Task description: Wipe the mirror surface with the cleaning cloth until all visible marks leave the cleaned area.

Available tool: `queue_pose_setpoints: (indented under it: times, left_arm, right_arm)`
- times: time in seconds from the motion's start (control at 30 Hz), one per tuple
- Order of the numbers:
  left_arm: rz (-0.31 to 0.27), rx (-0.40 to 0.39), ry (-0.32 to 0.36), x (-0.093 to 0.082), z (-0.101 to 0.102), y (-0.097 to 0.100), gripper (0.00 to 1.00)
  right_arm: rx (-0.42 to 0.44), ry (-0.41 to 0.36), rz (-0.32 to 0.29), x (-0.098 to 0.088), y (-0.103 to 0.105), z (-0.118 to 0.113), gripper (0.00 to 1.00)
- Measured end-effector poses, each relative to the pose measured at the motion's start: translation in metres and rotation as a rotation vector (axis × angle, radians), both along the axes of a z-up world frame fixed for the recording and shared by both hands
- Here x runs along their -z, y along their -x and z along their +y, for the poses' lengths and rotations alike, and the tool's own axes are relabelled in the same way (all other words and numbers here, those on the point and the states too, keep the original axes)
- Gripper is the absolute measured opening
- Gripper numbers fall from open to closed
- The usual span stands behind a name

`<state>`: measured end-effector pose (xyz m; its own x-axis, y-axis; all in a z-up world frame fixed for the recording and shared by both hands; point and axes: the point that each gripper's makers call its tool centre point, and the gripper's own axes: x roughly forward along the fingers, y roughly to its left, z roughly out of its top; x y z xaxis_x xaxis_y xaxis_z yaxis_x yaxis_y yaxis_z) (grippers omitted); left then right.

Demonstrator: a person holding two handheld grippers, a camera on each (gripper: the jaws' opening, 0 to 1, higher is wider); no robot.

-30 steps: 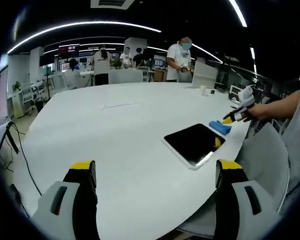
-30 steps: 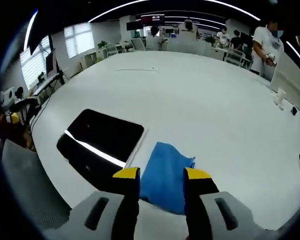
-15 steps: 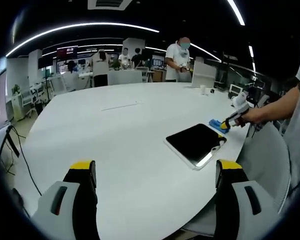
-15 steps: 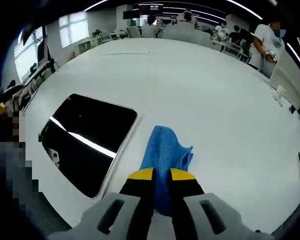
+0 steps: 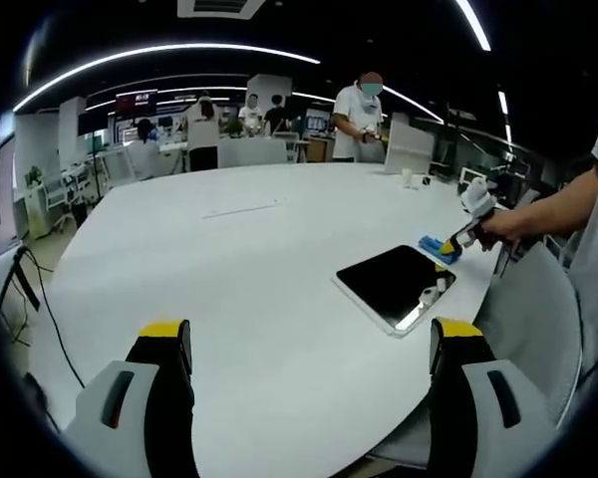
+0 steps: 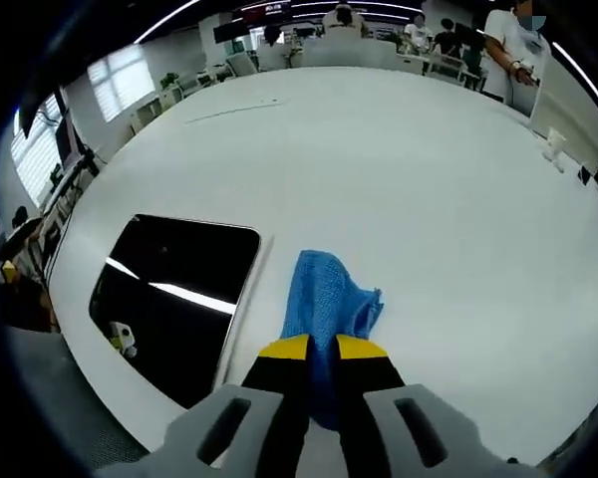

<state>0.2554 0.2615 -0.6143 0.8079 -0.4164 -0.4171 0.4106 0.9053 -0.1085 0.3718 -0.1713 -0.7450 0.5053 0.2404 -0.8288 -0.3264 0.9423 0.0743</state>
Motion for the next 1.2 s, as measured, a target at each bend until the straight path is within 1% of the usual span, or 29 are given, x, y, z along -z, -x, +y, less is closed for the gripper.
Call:
queue_pose_setpoints:
  times: [0.1, 0.17, 0.2, 0.3, 0.37, 0.43, 0.5, 0.57, 0.63, 0.7, 0.8, 0.87, 0.97, 1.07, 1.1, 1.2]
  left_arm:
    - [-0.002, 0.008, 0.001, -0.001, -0.003, -0.001, 0.99]
    - [-0.006, 0.016, -0.004, -0.001, -0.003, -0.001, 0.99]
    - [-0.007, 0.018, -0.005, -0.001, -0.003, -0.001, 0.99]
    - [0.0, 0.01, -0.002, 0.003, -0.001, -0.001, 0.99]
    - [0.003, 0.008, -0.001, 0.005, -0.002, 0.0, 0.99]
    - [0.001, 0.01, 0.001, 0.005, -0.004, 0.002, 0.99]
    - [0.002, 0.01, 0.005, 0.006, -0.005, 0.003, 0.99]
    - [0.004, 0.01, 0.007, 0.006, -0.005, 0.004, 0.99]
    - [0.006, 0.008, 0.012, 0.006, -0.007, 0.005, 0.99]
    - [-0.014, 0.005, 0.036, 0.001, -0.012, 0.006, 0.99]
    - [0.001, 0.012, 0.018, 0.006, -0.013, 0.007, 0.99]
    - [-0.011, 0.015, 0.023, 0.002, -0.012, 0.007, 0.99]
    - [-0.014, 0.011, 0.029, 0.002, -0.007, 0.007, 0.99]
    - [-0.016, 0.015, 0.022, 0.0, -0.005, 0.009, 0.99]
    - [-0.028, 0.014, 0.018, -0.002, -0.003, 0.008, 0.99]
    - [-0.029, 0.002, 0.016, -0.002, 0.003, 0.007, 0.99]
  right_arm:
    - [-0.006, -0.003, 0.007, -0.001, -0.002, 0.0, 0.01]
    - [-0.002, -0.007, -0.002, -0.008, -0.005, 0.001, 0.01]
    - [0.002, -0.014, -0.017, -0.014, -0.01, 0.001, 0.01]
    - [0.01, -0.068, -0.001, -0.027, -0.014, 0.012, 0.01]
    - [0.004, -0.073, -0.011, -0.035, -0.02, 0.02, 0.01]
    - [0.0, -0.086, -0.005, -0.038, -0.022, 0.028, 0.01]
    - [0.022, -0.121, 0.018, -0.038, -0.024, 0.04, 0.01]
    - [0.025, -0.133, 0.026, -0.036, -0.027, 0.049, 0.01]
    - [0.022, -0.136, 0.032, -0.033, -0.029, 0.056, 0.01]
    - [0.008, -0.128, 0.044, -0.029, -0.029, 0.066, 0.01]
    - [-0.014, -0.105, 0.05, -0.022, -0.032, 0.077, 0.01]
    - [-0.003, -0.094, 0.056, -0.019, -0.034, 0.078, 0.01]
    - [0.013, -0.066, 0.055, -0.015, -0.04, 0.077, 0.01]
    - [0.02, -0.062, 0.068, -0.011, -0.039, 0.079, 0.01]
    - [0.02, -0.055, 0.073, -0.01, -0.039, 0.08, 0.01]
    - [0.029, -0.043, 0.077, -0.009, -0.04, 0.08, 0.01]
